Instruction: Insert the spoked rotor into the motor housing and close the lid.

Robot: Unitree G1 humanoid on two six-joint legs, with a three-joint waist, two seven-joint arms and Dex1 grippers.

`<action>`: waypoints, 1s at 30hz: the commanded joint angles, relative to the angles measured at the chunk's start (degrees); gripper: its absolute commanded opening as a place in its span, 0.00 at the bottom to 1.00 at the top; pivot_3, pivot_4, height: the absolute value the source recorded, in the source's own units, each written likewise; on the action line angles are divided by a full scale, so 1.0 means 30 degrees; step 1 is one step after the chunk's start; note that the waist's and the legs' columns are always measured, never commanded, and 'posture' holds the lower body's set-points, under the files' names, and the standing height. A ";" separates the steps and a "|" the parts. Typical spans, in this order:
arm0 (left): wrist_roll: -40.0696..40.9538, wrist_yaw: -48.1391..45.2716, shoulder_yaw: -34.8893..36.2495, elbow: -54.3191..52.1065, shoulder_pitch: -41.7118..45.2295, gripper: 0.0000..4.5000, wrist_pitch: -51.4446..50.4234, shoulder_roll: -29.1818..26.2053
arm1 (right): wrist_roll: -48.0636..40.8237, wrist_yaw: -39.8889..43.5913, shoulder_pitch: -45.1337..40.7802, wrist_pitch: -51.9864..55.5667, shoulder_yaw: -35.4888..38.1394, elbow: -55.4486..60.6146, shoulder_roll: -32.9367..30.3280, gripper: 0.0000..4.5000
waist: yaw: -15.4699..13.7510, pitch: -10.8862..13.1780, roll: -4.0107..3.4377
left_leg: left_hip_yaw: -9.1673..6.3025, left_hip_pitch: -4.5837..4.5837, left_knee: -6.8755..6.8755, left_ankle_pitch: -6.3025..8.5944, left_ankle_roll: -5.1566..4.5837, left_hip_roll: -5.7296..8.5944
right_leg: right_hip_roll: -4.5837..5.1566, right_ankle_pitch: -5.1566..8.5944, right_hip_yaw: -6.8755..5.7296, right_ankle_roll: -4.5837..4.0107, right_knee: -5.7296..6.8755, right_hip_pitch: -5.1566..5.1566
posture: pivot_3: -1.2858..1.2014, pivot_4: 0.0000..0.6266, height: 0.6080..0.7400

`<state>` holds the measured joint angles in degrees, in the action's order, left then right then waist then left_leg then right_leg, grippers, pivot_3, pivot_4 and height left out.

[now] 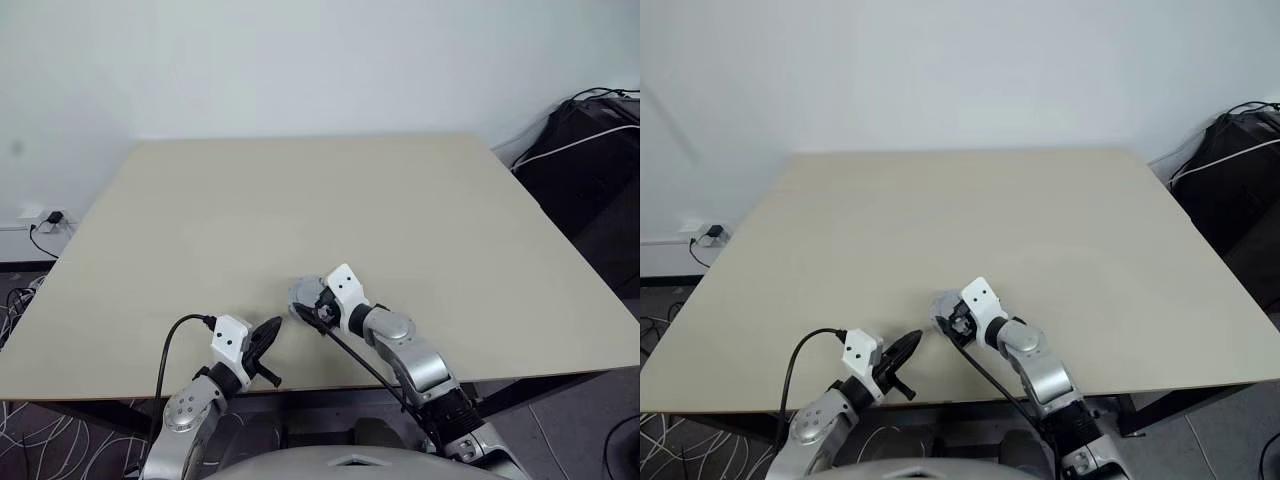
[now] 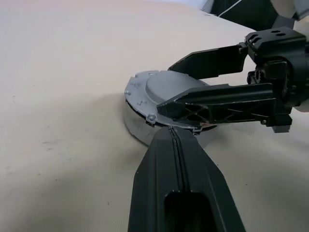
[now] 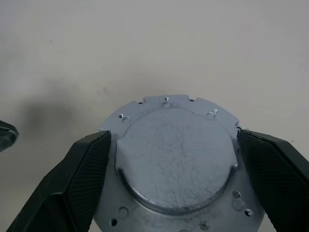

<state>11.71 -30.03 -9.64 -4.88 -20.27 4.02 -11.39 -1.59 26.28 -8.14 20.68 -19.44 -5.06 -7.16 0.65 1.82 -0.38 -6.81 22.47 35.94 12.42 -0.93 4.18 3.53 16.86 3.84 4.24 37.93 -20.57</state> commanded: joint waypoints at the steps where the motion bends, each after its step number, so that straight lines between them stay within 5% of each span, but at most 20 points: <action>1: 0.0151 0.0009 -0.0034 -0.0873 0.0101 0.00 0.0181 0.0073 | -0.0066 -0.0036 -0.0486 -0.0016 0.0263 0.0071 0.0166 0.91 | 0.0002 -0.0001 0.0001 | -0.0001 0.0000 0.0000 0.0000 0.0000 0.0000 | 0.0000 0.0000 -0.0001 -0.0001 0.0000 0.0001 | 0.52 0.00 1.00; 5: 0.0169 -0.0012 0.0012 -0.0796 0.0139 0.00 0.0204 0.0057 | -0.0121 -0.0140 -0.0487 0.0101 0.0368 0.0297 0.0268 0.71 | 0.0000 -0.0001 0.0000 | 0.0001 -0.0001 0.0002 0.0000 0.0000 0.0000 | 0.0000 0.0001 -0.0001 0.0000 0.0001 0.0001 | 0.52 0.00 1.00; 30: 0.0171 -0.0169 0.0075 -0.0259 0.0235 0.00 0.0569 0.0058 | 0.0948 -0.0008 -0.0680 0.1612 -0.0683 0.0811 -0.0732 0.71 | -0.0017 -0.0010 -0.0011 | 0.0000 0.0000 -0.0001 0.0000 0.0000 0.0006 | 0.0007 0.0005 -0.0002 -0.0001 -0.0004 0.0004 | 0.52 0.00 1.00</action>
<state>11.75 -30.14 -9.63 -4.84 -20.20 4.36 -11.39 0.31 26.34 -9.90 24.47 -21.23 -3.51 -8.99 0.59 1.79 -0.41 -6.81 22.47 35.94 12.42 -0.93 4.20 3.55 16.87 3.83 4.24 37.92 -20.55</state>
